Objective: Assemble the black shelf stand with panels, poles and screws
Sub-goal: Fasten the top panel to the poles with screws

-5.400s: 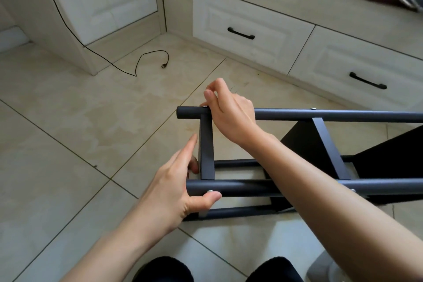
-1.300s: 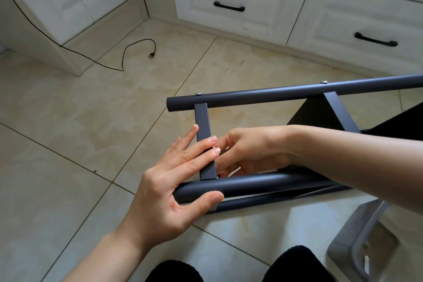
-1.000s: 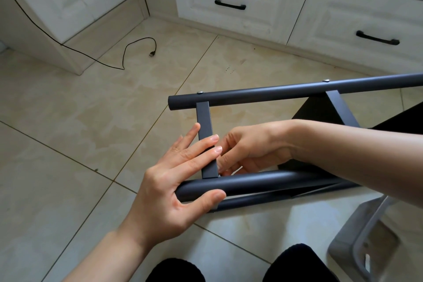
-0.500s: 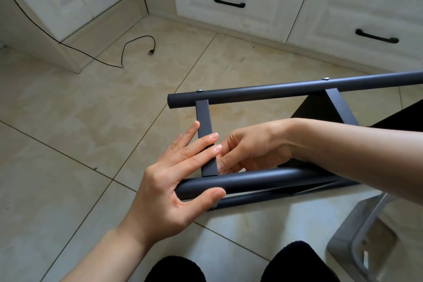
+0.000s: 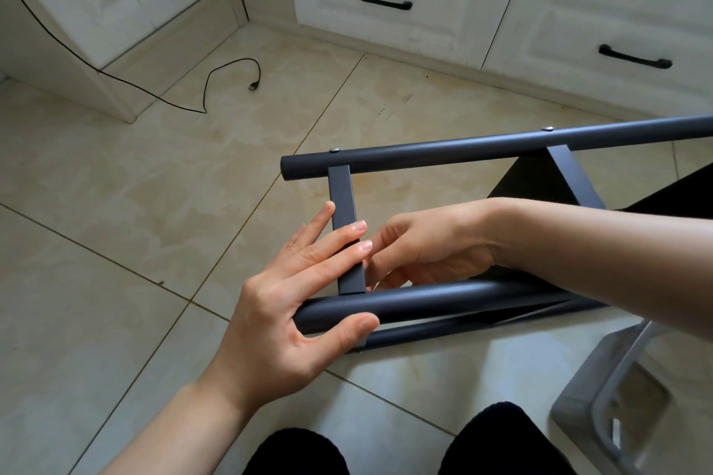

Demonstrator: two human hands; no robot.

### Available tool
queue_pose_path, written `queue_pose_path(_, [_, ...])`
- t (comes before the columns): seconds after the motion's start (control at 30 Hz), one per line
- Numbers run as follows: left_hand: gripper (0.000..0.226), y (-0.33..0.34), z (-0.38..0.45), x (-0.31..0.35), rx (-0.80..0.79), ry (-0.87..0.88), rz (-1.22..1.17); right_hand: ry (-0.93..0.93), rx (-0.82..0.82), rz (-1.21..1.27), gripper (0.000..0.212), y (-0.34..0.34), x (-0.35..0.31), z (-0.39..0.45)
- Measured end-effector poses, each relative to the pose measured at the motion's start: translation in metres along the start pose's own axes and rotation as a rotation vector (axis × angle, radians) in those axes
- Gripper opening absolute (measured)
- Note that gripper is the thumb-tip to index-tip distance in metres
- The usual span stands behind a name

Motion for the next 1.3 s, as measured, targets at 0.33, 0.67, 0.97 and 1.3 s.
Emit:
queue_pose_path(0.33, [0.054,0.0,0.0,0.0,0.001,0.006,0.009,-0.07,-0.019,0.014,0.013,-0.001,0.001,0.002])
queue_pose_path(0.67, [0.053,0.001,-0.001,0.0,0.004,0.003,-0.001,-0.03,-0.01,0.054,0.016,-0.002,0.003,0.003])
queue_pose_path(0.97, [0.054,0.0,0.0,0.0,0.0,0.006,0.008,-0.002,0.013,0.005,0.018,-0.005,0.003,0.009])
queue_pose_path(1.3, [0.052,0.0,0.0,0.001,0.004,0.002,0.001,0.071,-0.108,-0.027,0.017,-0.008,0.0,0.01])
Point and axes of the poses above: each hand's wrist, its own z-axis towards the middle knuckle, its own y-axis out of the palm, x = y × z, the point moved 1 cm from there along z, towards the middle knuckle
